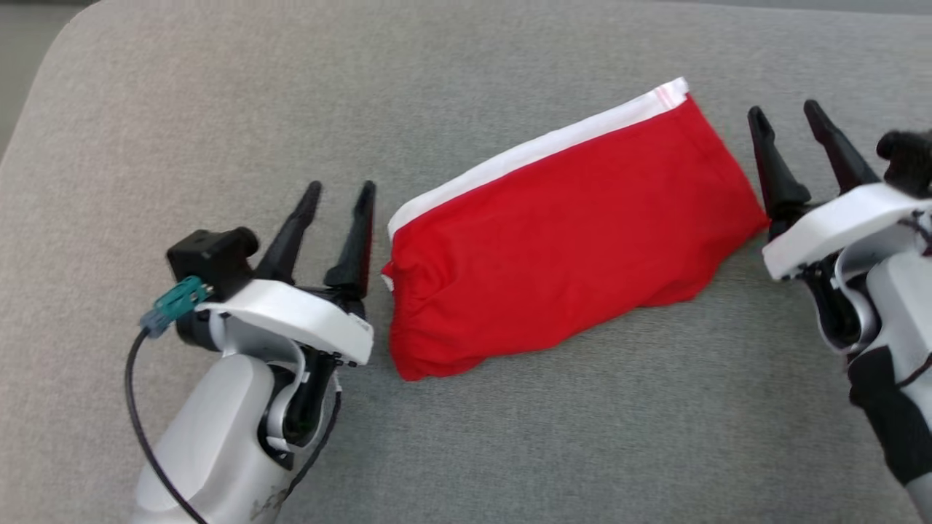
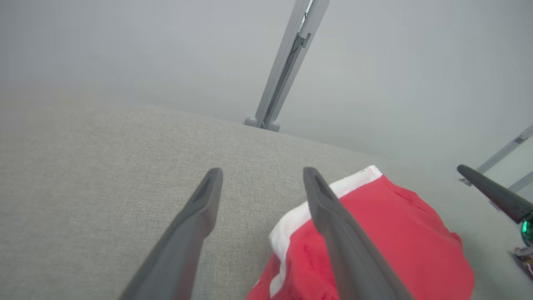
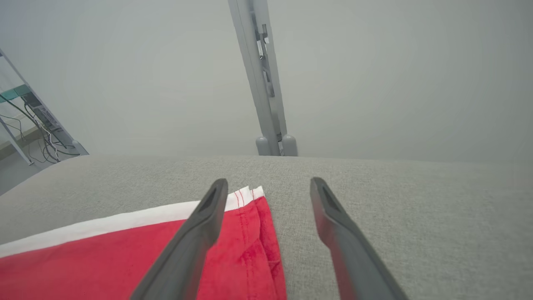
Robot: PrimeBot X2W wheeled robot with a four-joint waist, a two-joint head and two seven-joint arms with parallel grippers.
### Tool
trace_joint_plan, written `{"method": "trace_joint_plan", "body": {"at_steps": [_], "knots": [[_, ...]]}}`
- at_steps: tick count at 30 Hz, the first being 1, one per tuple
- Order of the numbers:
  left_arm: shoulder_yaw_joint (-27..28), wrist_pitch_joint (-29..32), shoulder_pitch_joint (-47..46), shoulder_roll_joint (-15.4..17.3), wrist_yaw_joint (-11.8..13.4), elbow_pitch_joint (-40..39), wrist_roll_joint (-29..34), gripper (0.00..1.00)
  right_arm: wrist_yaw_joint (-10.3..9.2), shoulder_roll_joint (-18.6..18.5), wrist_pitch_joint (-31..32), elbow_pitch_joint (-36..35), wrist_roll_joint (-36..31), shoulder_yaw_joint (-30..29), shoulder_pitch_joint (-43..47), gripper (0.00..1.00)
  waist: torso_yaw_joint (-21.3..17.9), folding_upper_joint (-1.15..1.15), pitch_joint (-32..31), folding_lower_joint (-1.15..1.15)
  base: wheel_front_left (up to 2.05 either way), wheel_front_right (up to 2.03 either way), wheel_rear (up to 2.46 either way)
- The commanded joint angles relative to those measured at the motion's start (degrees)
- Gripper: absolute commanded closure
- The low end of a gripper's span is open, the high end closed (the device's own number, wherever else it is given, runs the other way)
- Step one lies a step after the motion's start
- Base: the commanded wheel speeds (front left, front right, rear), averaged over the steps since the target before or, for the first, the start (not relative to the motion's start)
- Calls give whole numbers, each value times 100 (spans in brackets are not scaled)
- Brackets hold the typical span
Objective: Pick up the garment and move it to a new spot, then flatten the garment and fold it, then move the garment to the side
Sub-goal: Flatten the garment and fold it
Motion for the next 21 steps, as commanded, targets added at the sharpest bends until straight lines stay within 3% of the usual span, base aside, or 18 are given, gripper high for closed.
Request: {"method": "trace_joint_plan", "body": {"at_steps": [1,12,21], "knots": [[138,-161,80,76,74,-37,-2,0,-2,77,-127,-132,-170,-130,248,0,-229,0,-169,0,0,0,0],[691,-791,406,182,176,269,155,0,-2,690,-243,-1285,-1212,-1098,1608,0,-695,0,-560,0,0,0,0],[1194,-830,999,129,5,84,834,0,-2,1129,-233,-2090,-1864,-1503,2725,0,-863,0,-864,0,0,0,0]]}}
